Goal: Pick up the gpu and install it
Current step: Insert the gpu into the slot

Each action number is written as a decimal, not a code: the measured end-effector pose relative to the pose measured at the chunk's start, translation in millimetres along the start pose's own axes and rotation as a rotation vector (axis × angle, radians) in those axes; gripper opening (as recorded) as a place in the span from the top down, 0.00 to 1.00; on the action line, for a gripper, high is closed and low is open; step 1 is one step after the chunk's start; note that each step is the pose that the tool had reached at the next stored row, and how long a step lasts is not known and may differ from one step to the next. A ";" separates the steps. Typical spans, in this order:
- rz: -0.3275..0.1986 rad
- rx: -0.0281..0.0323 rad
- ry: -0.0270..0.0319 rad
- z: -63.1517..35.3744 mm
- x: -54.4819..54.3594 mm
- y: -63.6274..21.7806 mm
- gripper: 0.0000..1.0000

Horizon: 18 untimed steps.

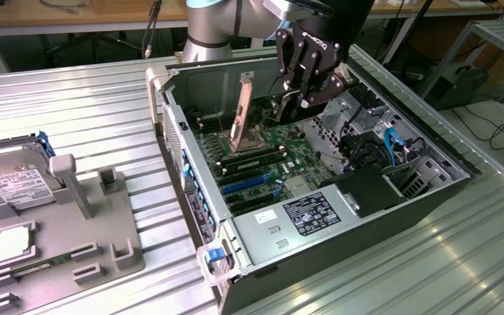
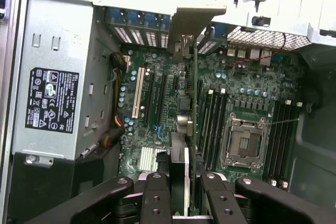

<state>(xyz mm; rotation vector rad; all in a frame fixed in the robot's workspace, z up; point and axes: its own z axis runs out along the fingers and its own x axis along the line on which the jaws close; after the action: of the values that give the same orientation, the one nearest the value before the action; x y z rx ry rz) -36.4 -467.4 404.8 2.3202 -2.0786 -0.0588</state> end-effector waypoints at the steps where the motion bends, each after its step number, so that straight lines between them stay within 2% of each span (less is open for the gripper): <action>1: 0.018 0.0002 -0.0008 0.5 0.0 0.0 0.73; 9: 0.145 0.0015 -0.0063 3.7 0.0 -0.2 0.73; 18: 0.153 0.0016 -0.0069 5.0 0.0 -0.2 0.73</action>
<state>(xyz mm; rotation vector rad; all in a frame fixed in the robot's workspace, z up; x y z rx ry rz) -36.4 -467.4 399.7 2.1564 -2.2522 -0.0619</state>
